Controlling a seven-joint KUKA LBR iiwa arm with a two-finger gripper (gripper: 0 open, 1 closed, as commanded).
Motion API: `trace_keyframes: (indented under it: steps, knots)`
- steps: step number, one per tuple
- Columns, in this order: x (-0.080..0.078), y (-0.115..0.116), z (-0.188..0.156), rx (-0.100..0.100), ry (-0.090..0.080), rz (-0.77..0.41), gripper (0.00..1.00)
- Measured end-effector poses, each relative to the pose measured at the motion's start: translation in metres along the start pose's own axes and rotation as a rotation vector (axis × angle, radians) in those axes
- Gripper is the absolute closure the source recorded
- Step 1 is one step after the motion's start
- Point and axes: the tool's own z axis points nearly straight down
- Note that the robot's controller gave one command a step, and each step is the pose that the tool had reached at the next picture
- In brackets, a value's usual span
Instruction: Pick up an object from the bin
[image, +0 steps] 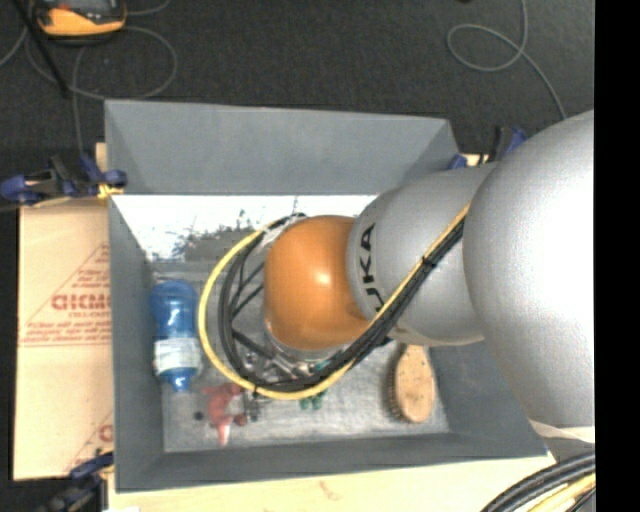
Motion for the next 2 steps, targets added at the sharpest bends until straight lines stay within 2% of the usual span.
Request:
trace_keyframes:
  steps: [1,2]
  knots:
    - [0.000,0.000,0.000,0.000,0.000,0.001,1.00]
    - [-0.008,0.004,-0.042,0.002,0.008,0.019,1.00]
